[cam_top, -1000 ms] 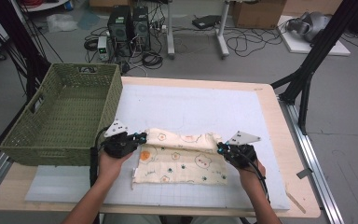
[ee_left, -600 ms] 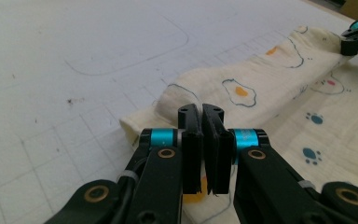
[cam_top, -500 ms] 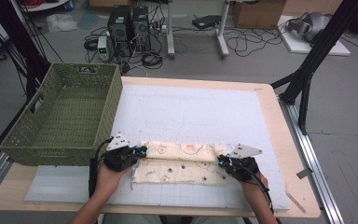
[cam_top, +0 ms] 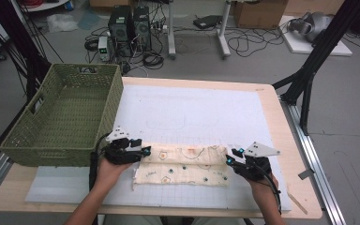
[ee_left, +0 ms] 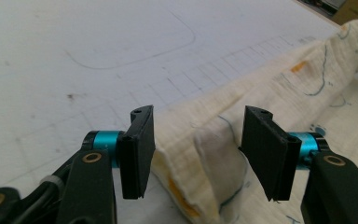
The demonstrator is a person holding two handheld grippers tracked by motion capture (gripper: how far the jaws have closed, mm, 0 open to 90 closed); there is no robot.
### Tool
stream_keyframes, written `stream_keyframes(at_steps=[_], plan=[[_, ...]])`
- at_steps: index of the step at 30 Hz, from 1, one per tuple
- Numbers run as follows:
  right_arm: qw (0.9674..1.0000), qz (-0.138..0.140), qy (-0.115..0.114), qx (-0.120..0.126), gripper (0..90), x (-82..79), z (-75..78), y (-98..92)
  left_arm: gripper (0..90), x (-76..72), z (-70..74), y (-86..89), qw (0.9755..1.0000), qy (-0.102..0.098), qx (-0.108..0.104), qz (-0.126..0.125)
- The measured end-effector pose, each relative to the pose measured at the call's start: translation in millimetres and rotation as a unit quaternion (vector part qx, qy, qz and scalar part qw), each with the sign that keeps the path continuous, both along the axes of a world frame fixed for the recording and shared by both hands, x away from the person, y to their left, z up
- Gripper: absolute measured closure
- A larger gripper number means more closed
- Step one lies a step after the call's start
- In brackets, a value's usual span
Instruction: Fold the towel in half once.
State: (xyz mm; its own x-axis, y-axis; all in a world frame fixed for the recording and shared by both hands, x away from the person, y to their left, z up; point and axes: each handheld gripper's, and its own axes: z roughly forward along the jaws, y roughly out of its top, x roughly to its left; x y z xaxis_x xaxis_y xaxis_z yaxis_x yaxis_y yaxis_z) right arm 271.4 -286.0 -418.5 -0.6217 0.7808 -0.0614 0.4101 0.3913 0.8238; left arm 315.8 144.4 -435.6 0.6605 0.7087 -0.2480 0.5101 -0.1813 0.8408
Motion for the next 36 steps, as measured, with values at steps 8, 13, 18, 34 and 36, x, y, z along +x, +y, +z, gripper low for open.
stream_keyframes(at_steps=[8,13,18,34,36], plan=[[0.9996,-0.01,0.001,0.028,50.1,3.3,1.1,-2.6,83.0,-12.2,0.1,-2.2,0.9987,-0.02,0.012,-0.047],[0.9997,0.008,0.006,0.022,57.8,-0.4,0.7,-2.8,84.1,-22.1,4.4,4.3,0.9981,-0.026,0.0,-0.056],[0.9985,0.047,0.01,0.025,69.5,-6.2,0.2,-2.6,84.1,-36.6,9.6,10.6,0.9964,-0.038,-0.009,-0.075],[0.9949,0.092,0.035,-0.023,72.5,-25.6,-8.5,-10.2,43.8,-49.4,12.7,19.6,0.998,-0.027,-0.028,-0.05],[0.9949,0.093,0.038,-0.011,65.7,-27.0,-6.8,-14.4,41.2,-49.2,16.8,23.6,0.9976,-0.036,-0.045,-0.038]])
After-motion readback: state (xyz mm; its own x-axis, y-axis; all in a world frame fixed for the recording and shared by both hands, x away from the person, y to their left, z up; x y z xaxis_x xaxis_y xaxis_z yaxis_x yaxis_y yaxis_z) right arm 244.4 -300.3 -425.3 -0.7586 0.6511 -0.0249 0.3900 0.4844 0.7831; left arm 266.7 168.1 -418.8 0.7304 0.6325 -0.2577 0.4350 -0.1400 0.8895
